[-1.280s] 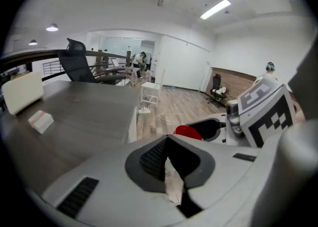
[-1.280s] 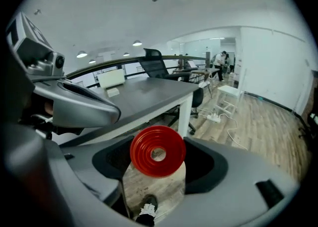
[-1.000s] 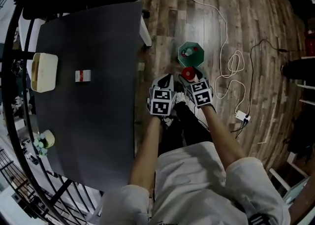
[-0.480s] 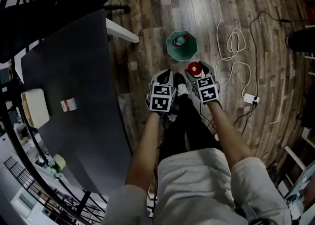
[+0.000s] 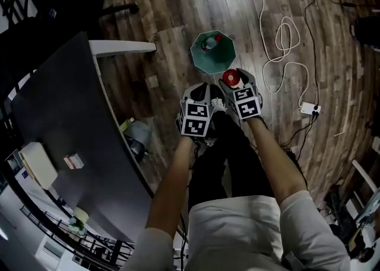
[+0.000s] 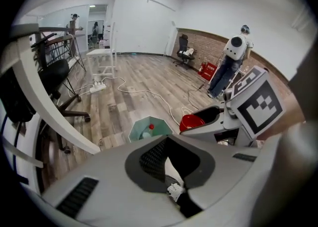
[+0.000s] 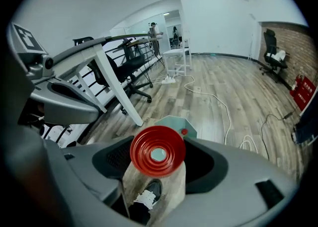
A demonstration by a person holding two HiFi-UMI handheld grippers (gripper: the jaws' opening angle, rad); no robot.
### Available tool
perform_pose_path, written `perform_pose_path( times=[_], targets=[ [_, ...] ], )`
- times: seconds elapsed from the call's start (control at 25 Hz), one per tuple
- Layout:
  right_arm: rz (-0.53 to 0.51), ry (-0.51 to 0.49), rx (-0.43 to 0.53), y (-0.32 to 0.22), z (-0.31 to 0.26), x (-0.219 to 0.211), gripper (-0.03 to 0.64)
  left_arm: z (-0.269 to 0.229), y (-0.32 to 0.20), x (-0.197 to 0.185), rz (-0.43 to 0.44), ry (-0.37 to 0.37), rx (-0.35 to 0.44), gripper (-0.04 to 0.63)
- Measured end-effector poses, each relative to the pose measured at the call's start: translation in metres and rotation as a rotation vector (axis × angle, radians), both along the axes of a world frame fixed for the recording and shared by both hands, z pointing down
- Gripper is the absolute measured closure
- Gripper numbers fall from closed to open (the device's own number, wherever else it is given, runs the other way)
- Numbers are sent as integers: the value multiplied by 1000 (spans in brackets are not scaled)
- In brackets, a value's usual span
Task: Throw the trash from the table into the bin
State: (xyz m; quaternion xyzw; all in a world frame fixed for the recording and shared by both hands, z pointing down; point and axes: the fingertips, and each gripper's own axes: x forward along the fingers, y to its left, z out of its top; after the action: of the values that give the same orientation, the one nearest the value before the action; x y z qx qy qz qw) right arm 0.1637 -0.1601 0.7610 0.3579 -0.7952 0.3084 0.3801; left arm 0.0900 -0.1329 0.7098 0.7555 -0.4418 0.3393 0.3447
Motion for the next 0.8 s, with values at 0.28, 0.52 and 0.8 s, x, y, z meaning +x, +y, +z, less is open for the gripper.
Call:
perform_pose_path(
  times=[0.28, 0.52, 0.8],
  targets=[
    [7, -9, -41, -20, 84, -6, 297, 85, -32, 2, 27, -2, -20, 568],
    [44, -10, -54, -41, 154, -14, 295, 155, -46, -4, 35, 12, -43, 568],
    [16, 14, -49, -40, 200, -17, 293, 200, -44, -4, 38, 21, -53, 568]
  ],
)
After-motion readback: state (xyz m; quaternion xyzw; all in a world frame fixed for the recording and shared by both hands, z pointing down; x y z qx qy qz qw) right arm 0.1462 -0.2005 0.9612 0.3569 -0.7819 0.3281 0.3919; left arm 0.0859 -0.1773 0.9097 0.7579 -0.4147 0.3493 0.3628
